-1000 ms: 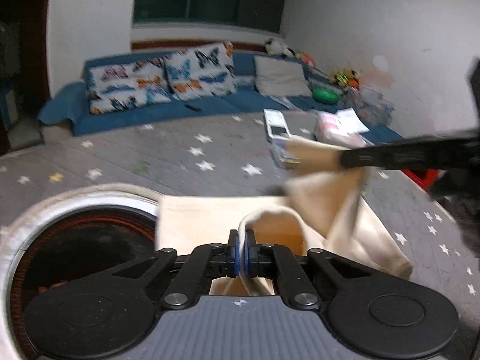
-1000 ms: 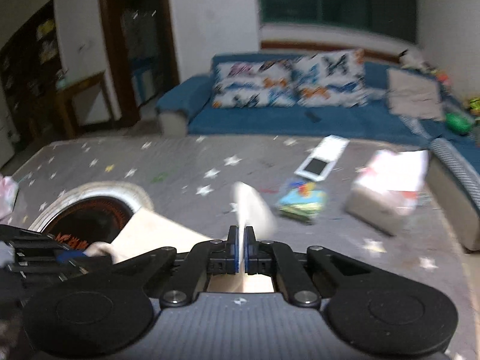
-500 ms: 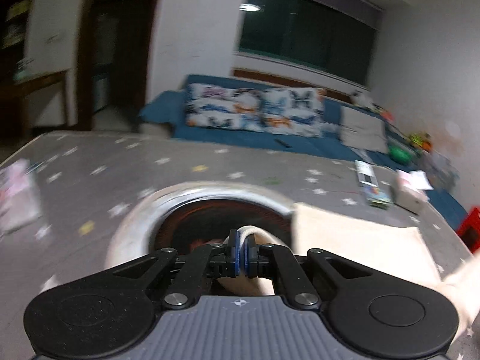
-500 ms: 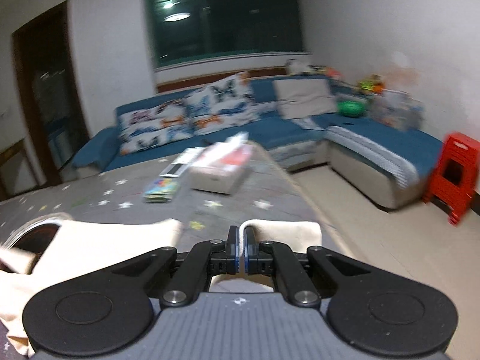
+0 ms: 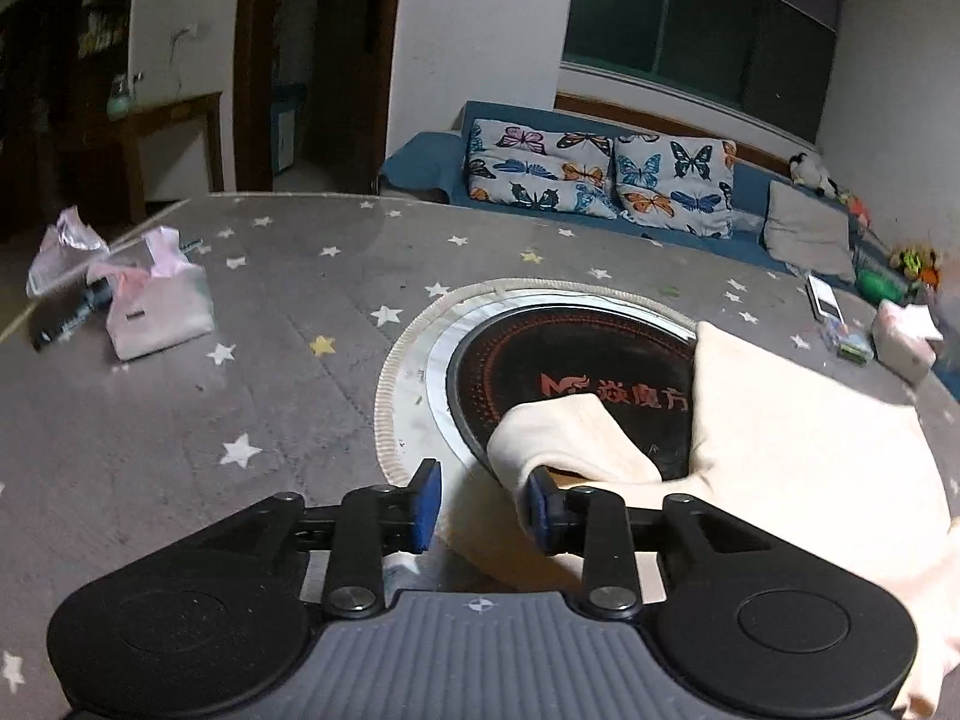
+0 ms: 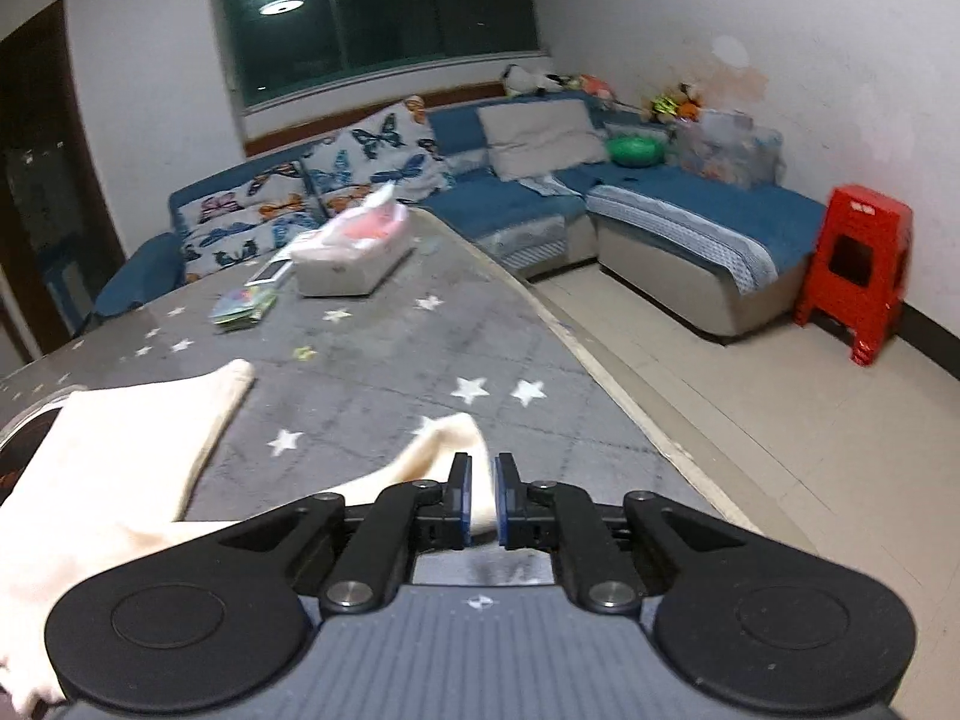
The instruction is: Fold clothes
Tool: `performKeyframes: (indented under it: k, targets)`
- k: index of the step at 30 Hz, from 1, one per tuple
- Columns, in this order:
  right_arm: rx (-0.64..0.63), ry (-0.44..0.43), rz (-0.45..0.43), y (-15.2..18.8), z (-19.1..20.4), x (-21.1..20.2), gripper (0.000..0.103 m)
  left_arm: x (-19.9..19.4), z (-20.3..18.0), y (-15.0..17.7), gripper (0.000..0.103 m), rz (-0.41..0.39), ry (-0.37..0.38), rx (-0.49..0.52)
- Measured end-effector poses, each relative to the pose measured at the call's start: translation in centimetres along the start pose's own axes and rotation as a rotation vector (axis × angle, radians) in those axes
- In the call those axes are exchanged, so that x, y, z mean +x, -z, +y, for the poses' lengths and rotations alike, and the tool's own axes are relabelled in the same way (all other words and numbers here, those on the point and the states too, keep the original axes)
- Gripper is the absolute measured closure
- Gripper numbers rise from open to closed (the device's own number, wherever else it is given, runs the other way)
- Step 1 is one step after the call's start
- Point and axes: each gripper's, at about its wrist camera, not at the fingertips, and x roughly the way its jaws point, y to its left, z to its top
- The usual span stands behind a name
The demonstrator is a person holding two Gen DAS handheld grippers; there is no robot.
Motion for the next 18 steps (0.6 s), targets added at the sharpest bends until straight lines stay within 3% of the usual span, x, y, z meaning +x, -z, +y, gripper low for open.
performKeyframes:
  k: [9,16,17,18]
  targets:
    - [0.068,-0.084,0.052,-0.7,0.9,1.9,0.077,-0.8,0.6,0.5,0.061,-0.005,-0.018,-0.005]
    - [0.108,-0.12,0.127,-1.3,1.7,5.3,0.077,-2.1,-1.3,0.7,0.061,-0.027,0.057,0.042]
    - [0.106,-0.118,0.14,-1.4,2.0,5.8,0.078,-2.3,-1.8,0.6,0.061,-0.031,0.082,0.051]
    - [0.095,-0.122,0.143,-1.4,2.4,6.1,0.087,-2.5,-2.4,0.6,0.061,-0.035,0.106,0.061]
